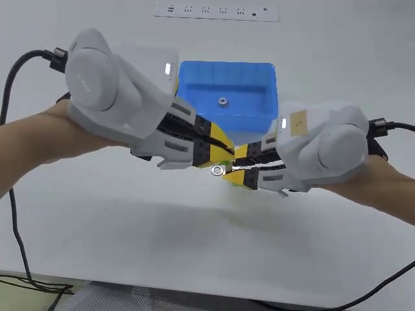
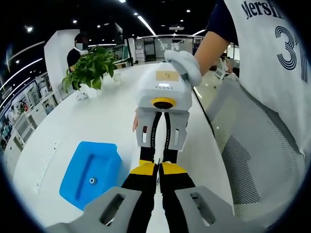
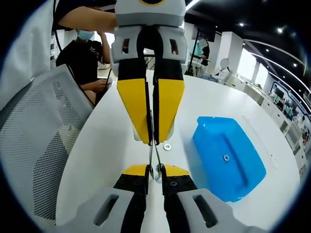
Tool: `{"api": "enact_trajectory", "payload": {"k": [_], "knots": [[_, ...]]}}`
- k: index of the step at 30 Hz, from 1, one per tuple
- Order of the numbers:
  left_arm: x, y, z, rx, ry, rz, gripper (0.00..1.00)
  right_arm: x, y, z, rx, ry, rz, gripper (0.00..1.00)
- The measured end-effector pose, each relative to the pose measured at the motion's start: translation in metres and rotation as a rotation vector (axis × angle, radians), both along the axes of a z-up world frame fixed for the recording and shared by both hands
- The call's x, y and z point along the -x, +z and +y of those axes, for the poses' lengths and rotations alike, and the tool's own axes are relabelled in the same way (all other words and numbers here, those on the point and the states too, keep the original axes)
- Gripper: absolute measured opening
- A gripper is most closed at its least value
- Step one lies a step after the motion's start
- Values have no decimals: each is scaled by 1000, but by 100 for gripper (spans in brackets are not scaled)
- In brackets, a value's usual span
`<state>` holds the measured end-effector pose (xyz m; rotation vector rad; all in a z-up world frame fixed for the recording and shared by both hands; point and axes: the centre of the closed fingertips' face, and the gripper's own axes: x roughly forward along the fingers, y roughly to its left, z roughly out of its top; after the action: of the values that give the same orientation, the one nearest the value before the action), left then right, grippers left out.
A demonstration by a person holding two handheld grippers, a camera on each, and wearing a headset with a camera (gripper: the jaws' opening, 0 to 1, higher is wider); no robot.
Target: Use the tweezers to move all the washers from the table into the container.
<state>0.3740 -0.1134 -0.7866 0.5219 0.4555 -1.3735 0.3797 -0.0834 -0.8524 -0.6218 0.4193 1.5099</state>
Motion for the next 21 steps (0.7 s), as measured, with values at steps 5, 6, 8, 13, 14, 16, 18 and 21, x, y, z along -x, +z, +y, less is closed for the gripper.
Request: {"api": "enact_trajectory", "payload": {"k": [5, 6, 8, 13, 14, 16, 18, 21], "knots": [[-1, -1, 0, 8, 2, 7, 6, -1, -2, 1, 0, -4, 10, 11], [-2, -1, 1, 10, 4, 9, 6, -1, -2, 1, 0, -3, 10, 11], [-2, -1, 1, 13, -1, 6, 6, -1, -2, 1, -2, -5, 11, 11], [-1, -1, 0, 25, 0, 23, 6, -1, -5, 0, 4, -10, 19, 11], [-1, -1, 0, 24, -1, 20, 6, -1, -5, 0, 3, -10, 19, 11], [-2, -2, 0, 26, 0, 29, 6, -1, -5, 0, 5, -13, 33, 11], [-5, -2, -1, 27, 2, 30, 6, -2, -5, 0, 7, -12, 33, 11], [-6, -2, -2, 23, -1, 38, 6, -2, -5, 0, 9, -8, 36, 10]]}}
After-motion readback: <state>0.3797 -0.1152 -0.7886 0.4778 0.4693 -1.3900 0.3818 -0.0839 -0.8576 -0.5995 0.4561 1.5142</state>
